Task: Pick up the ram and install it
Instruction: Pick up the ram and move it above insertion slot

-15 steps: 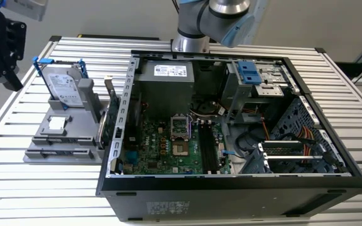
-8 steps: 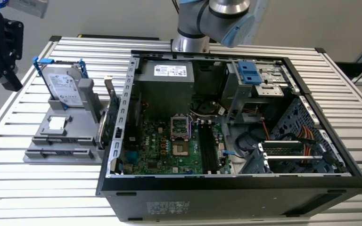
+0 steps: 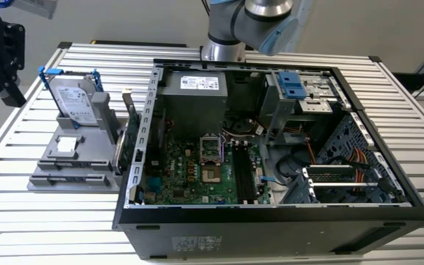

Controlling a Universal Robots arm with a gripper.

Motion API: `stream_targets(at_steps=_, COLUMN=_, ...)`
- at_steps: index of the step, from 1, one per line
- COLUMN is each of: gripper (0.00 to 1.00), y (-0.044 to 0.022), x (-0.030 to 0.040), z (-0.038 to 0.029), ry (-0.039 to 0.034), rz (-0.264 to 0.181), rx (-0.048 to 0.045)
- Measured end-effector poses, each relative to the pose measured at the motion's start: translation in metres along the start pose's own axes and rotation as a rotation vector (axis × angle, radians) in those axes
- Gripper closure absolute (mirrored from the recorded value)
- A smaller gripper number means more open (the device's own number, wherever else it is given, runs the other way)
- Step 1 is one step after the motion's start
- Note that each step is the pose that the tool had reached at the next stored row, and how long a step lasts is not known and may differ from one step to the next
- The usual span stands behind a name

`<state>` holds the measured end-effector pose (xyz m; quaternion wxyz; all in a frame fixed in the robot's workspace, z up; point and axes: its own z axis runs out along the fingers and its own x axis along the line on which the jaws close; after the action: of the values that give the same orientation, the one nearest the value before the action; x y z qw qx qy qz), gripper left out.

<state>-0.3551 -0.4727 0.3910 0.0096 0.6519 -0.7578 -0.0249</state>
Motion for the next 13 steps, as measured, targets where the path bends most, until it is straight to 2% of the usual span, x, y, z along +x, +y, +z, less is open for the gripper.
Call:
stream_targets(at_steps=6, gripper=1.00, y=0.0000, x=0.0000, z=0.0000, ry=0.0026, rz=-0.050, rx=-0.0008)
stream_targets(at_steps=8, gripper=1.00, y=0.0000, x=0.0000, z=0.0003, ry=-0.0014, rz=-0.060, rx=0.0343)
stream_targets(at_steps=10, gripper=1.00, y=-0.0001, x=0.0000, z=0.0003, ry=-0.0024, rz=-0.066, rx=0.0445)
stream_targets(at_steps=13, gripper=1.00, y=-0.0001, x=-0.0001, z=0.0006, ry=-0.0029, rz=-0.079, rx=0.0500)
